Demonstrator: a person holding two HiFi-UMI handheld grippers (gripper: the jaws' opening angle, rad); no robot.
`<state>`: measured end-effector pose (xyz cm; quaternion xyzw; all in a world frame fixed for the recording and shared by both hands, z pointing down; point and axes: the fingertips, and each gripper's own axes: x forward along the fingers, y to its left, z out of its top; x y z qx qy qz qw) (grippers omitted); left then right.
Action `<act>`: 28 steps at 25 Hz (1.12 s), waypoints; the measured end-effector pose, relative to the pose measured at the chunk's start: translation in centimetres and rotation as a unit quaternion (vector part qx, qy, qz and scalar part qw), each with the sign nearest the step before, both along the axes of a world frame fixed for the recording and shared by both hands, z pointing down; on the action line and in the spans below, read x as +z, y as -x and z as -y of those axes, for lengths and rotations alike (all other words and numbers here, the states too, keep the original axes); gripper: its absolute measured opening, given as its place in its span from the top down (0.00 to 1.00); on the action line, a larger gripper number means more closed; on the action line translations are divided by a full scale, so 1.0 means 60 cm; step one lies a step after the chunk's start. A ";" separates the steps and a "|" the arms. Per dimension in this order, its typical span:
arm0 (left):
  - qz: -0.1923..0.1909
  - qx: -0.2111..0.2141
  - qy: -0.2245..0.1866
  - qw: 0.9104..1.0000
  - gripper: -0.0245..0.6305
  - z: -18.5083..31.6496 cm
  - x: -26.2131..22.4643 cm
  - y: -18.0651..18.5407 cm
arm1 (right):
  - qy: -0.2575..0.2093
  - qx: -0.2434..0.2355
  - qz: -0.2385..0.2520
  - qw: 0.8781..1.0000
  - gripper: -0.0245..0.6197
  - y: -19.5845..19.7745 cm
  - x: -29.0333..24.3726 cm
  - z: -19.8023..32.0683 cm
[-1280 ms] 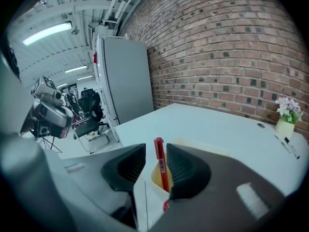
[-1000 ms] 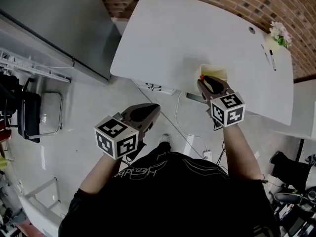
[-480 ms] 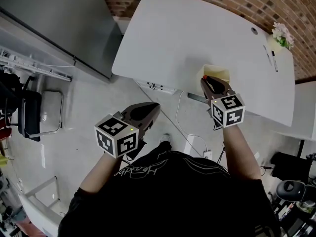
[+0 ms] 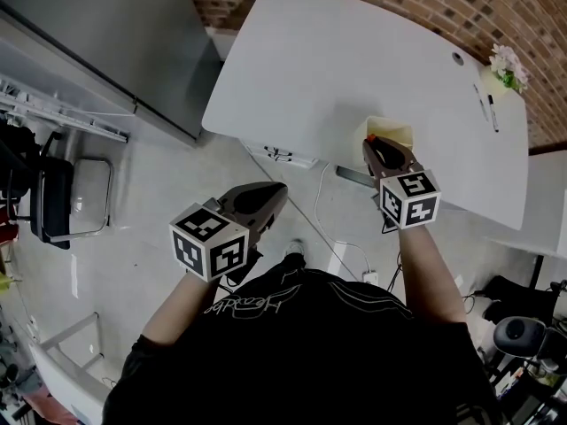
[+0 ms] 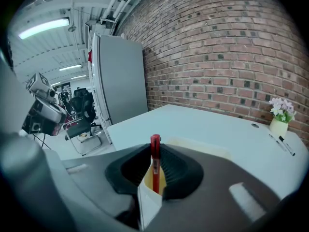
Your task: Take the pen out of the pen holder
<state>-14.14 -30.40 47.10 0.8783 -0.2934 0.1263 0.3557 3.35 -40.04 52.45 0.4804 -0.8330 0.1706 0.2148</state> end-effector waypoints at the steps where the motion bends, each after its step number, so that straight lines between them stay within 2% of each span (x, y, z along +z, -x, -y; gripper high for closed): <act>1: 0.000 -0.001 0.000 1.000 0.96 0.000 -0.001 0.000 | 0.000 0.000 0.001 1.000 0.87 0.000 0.000 0.000; 13: 0.008 -0.009 -0.006 1.000 0.96 -0.019 -0.012 0.001 | -0.017 0.004 0.007 1.000 0.87 -0.004 -0.014 -0.009; 22: 0.015 -0.018 -0.011 1.000 0.96 -0.039 -0.023 0.004 | -0.057 0.006 0.003 0.998 0.87 -0.010 -0.057 -0.018; 28: 0.021 -0.017 -0.018 0.999 0.96 -0.059 -0.031 -0.002 | -0.097 0.017 0.022 0.995 0.87 -0.021 -0.100 -0.030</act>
